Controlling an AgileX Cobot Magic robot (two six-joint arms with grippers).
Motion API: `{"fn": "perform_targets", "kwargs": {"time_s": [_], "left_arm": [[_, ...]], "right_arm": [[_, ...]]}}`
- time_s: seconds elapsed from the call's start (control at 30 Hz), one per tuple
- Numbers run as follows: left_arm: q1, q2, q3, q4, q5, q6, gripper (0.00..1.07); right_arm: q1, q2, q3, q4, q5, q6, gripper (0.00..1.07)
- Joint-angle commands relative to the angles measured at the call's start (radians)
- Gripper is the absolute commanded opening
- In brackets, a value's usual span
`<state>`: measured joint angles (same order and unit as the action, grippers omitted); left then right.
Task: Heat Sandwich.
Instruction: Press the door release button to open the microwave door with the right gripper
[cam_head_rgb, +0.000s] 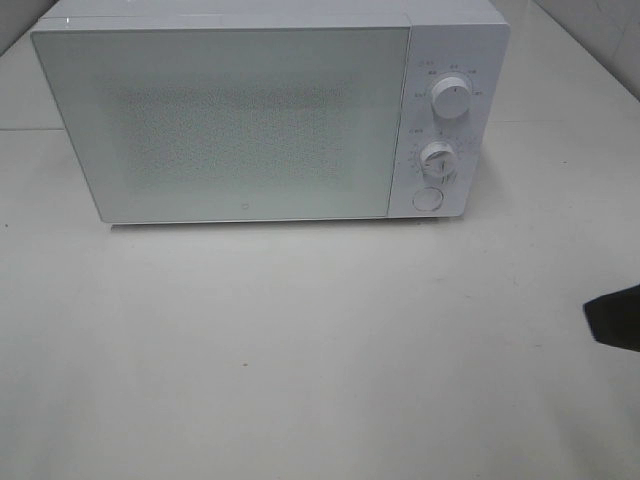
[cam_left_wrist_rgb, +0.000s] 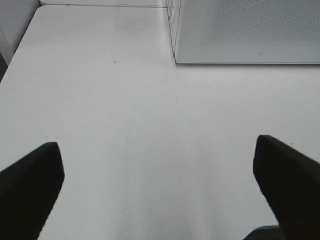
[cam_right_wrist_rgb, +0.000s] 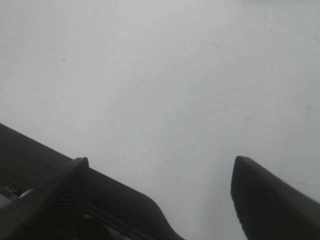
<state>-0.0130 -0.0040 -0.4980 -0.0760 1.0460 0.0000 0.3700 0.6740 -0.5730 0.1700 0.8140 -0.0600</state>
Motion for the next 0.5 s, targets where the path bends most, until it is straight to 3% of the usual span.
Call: {"fn": "perform_targets", "kwargs": {"time_s": [0.03, 0.13, 0.3, 0.43, 0.5], "left_arm": [[0.002, -0.029, 0.005, -0.002, -0.013, 0.000, 0.98], [0.002, -0.029, 0.005, -0.002, -0.013, 0.000, 0.98], [0.002, -0.029, 0.005, -0.002, -0.013, 0.000, 0.98], [0.002, -0.029, 0.005, -0.002, -0.013, 0.000, 0.98], [0.002, -0.029, 0.005, -0.002, -0.013, 0.000, 0.98]], "right_arm": [[-0.006, -0.113, -0.007, -0.080, 0.073, 0.047, 0.75], [-0.007, -0.166, -0.007, -0.122, 0.115, 0.073, 0.75], [-0.099, -0.287, -0.007, -0.170, 0.204, 0.104, 0.75], [-0.229, -0.441, 0.018, -0.202, 0.201, 0.085, 0.75], [-0.242, -0.470, 0.032, -0.205, 0.198, 0.085, 0.75]]}}
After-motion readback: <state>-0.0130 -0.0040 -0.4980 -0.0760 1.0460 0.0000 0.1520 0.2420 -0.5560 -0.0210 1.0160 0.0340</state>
